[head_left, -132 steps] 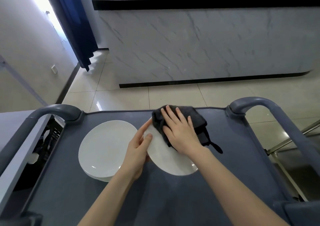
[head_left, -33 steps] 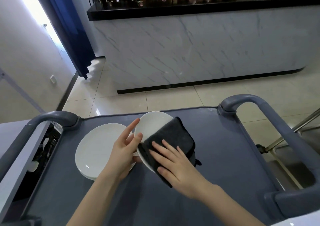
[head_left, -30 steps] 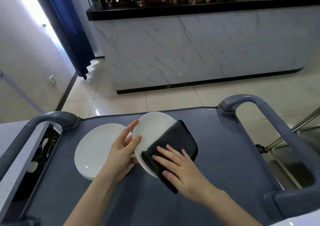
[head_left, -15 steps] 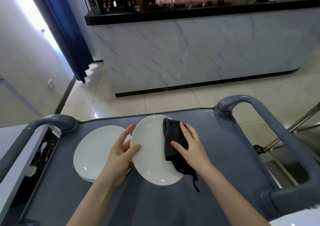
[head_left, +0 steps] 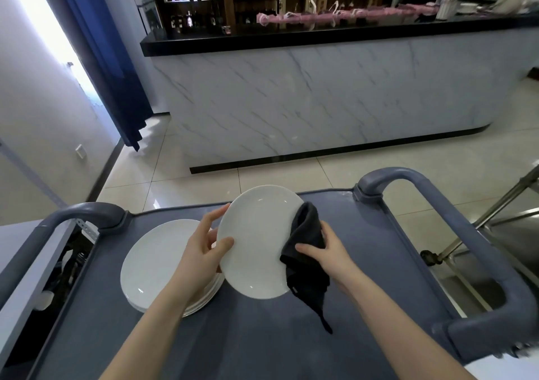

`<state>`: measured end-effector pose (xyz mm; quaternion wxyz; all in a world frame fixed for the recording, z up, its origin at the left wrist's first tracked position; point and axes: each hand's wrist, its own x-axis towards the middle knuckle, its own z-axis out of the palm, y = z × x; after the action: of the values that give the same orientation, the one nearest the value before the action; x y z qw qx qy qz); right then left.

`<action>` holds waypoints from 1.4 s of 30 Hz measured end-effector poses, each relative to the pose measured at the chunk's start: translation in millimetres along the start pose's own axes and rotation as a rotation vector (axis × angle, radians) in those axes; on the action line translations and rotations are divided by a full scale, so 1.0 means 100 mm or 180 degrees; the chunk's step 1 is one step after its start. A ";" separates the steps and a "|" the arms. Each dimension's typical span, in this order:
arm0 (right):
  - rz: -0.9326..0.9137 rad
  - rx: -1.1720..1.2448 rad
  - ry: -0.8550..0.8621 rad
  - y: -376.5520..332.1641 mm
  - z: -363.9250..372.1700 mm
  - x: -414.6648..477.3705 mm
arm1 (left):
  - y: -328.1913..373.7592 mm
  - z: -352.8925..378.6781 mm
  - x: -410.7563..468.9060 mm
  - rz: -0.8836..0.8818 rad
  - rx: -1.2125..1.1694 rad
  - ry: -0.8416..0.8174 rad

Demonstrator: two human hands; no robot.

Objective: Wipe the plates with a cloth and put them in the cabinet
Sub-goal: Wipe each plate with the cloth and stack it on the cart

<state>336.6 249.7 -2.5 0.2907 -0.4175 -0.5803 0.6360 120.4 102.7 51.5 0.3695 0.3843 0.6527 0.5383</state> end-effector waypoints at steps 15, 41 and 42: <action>-0.0272 -0.1157 -0.0308 -0.27 -0.08 0.06 | -0.12 0.14 -0.03 0.0224 0.0752 -0.0056; -0.0364 -0.1147 -0.0404 -0.43 0.12 0.10 | -0.02 -0.01 0.17 -0.0003 0.0743 0.0139; -0.0240 -0.0808 -0.0239 -0.37 0.12 0.07 | -0.08 0.00 0.14 0.0009 0.0668 0.0267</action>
<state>318.3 255.2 31.8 0.2374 -0.4047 -0.6818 0.5613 113.1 114.3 42.5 0.2989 0.3989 0.7198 0.4832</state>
